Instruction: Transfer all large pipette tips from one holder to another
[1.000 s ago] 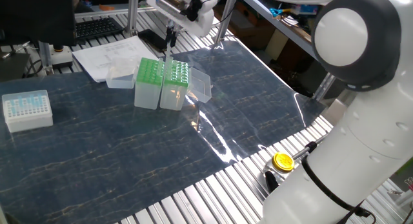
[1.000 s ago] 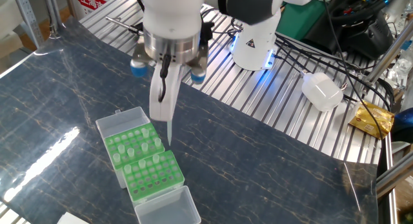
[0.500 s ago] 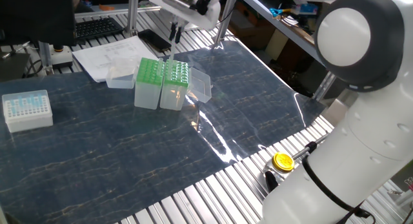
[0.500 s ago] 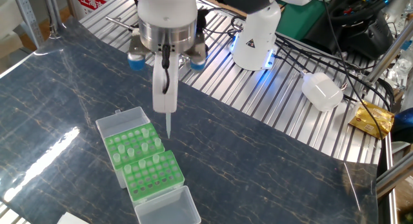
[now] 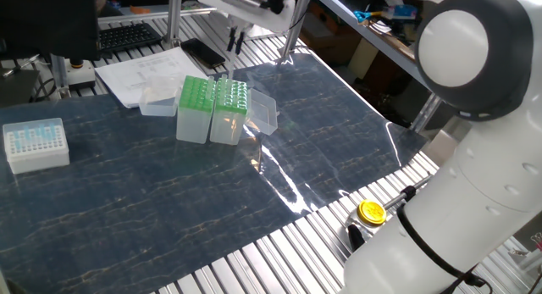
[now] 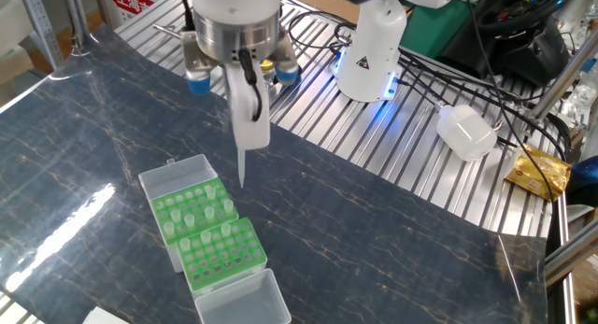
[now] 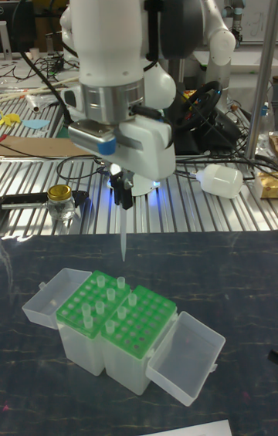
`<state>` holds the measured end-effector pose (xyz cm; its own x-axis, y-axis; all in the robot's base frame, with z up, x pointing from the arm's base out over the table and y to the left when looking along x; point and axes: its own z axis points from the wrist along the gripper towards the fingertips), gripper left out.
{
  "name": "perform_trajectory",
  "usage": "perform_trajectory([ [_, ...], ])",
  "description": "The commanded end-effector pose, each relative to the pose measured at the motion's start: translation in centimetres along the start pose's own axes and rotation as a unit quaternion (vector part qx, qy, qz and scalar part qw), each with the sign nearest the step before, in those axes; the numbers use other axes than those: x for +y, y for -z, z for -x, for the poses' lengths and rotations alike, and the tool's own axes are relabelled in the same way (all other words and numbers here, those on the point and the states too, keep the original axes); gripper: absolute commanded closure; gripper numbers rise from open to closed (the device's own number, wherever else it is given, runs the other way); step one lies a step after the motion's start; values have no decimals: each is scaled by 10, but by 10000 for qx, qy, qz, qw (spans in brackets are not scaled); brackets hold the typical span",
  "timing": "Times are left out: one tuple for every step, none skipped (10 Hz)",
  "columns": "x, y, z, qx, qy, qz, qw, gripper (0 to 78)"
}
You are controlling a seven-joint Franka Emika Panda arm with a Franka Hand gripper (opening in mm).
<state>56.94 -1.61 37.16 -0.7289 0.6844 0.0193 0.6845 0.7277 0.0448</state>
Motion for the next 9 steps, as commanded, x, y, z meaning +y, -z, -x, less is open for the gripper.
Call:
perform_trajectory([
  [-16, 13, 10, 74, 968, -166, 9951, 763],
  [-20, 14, 15, 60, 1141, -178, 9933, 763],
  [-23, 13, 19, 18, 1302, -224, 9912, 763],
  [-26, 14, 24, -5, 1394, -223, 9900, 763],
  [-29, 14, 26, -4, 1432, -218, 9895, 763],
  [-32, 15, 29, -5, 1466, -219, 9889, 763],
  [-33, 14, 31, -13, 1481, -213, 9887, 763],
  [-34, 14, 31, -16, 1479, -208, 9888, 763],
  [-34, 12, 31, -33, 1457, -199, 9891, 763],
])
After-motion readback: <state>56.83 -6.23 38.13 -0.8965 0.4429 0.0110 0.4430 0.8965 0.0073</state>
